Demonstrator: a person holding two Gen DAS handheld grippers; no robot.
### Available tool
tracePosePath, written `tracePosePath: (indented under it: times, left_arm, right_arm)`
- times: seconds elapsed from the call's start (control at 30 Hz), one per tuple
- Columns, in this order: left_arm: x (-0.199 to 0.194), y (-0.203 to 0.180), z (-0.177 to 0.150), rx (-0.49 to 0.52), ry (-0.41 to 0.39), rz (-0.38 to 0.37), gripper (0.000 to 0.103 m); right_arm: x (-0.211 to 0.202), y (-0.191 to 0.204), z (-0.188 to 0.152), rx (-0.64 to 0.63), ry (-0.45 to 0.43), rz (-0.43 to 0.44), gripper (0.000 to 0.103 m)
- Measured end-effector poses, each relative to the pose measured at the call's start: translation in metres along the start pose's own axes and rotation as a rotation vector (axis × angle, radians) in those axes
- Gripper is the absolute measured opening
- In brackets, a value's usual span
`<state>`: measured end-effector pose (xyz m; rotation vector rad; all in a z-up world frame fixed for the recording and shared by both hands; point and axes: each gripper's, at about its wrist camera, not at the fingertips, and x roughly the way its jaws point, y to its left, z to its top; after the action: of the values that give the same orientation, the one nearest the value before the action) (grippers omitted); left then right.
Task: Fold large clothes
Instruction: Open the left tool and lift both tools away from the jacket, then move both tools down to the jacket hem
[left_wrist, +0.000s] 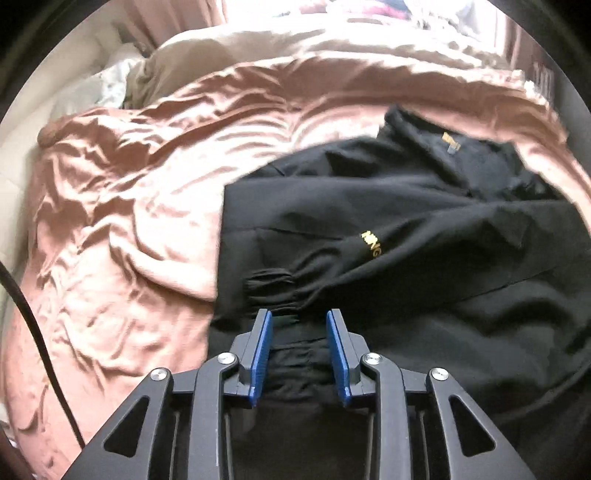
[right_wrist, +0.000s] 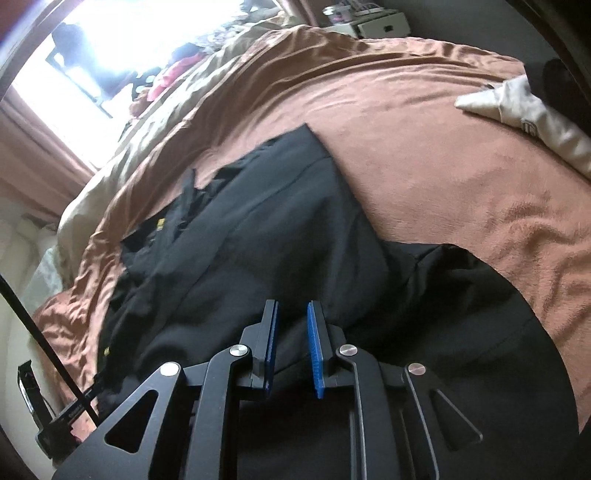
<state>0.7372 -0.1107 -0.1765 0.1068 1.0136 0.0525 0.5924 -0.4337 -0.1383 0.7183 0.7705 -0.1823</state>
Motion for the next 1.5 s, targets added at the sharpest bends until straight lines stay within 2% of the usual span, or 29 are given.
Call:
tracePosePath:
  times: [0.13, 0.2, 0.23, 0.27, 0.37, 0.53, 0.6, 0.63, 0.8, 0.83, 0.87, 0.9, 1.13, 1.3, 1.5]
  left_arm:
    - [-0.03, 0.017, -0.01, -0.018, -0.018, -0.009, 0.033]
    - [-0.045, 0.024, -0.019, -0.033, -0.026, -0.032, 0.035]
    - [-0.053, 0.029, -0.025, -0.047, -0.026, -0.047, 0.041]
    - [-0.06, 0.032, -0.031, -0.058, -0.028, -0.058, 0.05]
    - [-0.082, 0.043, -0.051, -0.079, -0.049, -0.077, 0.064]
    - [-0.12, 0.064, -0.094, -0.114, -0.081, -0.103, 0.076]
    - [-0.133, 0.072, -0.11, -0.139, -0.096, -0.122, 0.08]
    - [-0.141, 0.076, -0.119, -0.15, -0.102, -0.131, 0.083]
    - [-0.176, 0.093, -0.16, -0.185, -0.135, -0.165, 0.087]
    - [-0.18, 0.097, -0.167, -0.192, -0.143, -0.163, 0.088]
    - [-0.186, 0.1, -0.174, -0.199, -0.152, -0.16, 0.088]
    - [-0.193, 0.104, -0.181, -0.21, -0.163, -0.158, 0.088]
    - [-0.236, 0.122, -0.237, -0.252, -0.24, -0.164, 0.091]
    - [-0.257, 0.125, -0.272, -0.277, -0.276, -0.187, 0.091]
    - [-0.275, 0.135, -0.306, -0.296, -0.268, -0.206, 0.091]
  right_arm:
    - [-0.02, 0.004, -0.01, -0.051, -0.006, 0.021, 0.014]
    - [-0.035, 0.003, -0.02, -0.078, -0.012, 0.027, 0.029]
    - [-0.043, 0.0, -0.023, -0.088, -0.017, 0.023, 0.049]
    - [-0.052, -0.003, -0.026, -0.092, -0.026, 0.023, 0.062]
    - [-0.077, -0.007, -0.037, -0.111, -0.046, 0.036, 0.064]
    - [-0.117, -0.015, -0.06, -0.204, -0.044, 0.009, 0.065]
    - [-0.135, -0.016, -0.067, -0.228, -0.049, 0.013, 0.073]
    - [-0.146, -0.017, -0.07, -0.239, -0.052, 0.014, 0.081]
    - [-0.188, -0.021, -0.086, -0.316, -0.079, 0.004, 0.085]
    - [-0.195, -0.022, -0.09, -0.329, -0.09, 0.002, 0.09]
    - [-0.203, -0.023, -0.094, -0.346, -0.102, 0.007, 0.1]
    - [-0.211, -0.026, -0.099, -0.364, -0.111, 0.015, 0.103]
    - [-0.263, -0.057, -0.132, -0.466, -0.226, 0.044, 0.103]
    - [-0.285, -0.078, -0.152, -0.537, -0.236, 0.009, 0.103]
    - [-0.309, -0.11, -0.167, -0.521, -0.233, -0.046, 0.103]
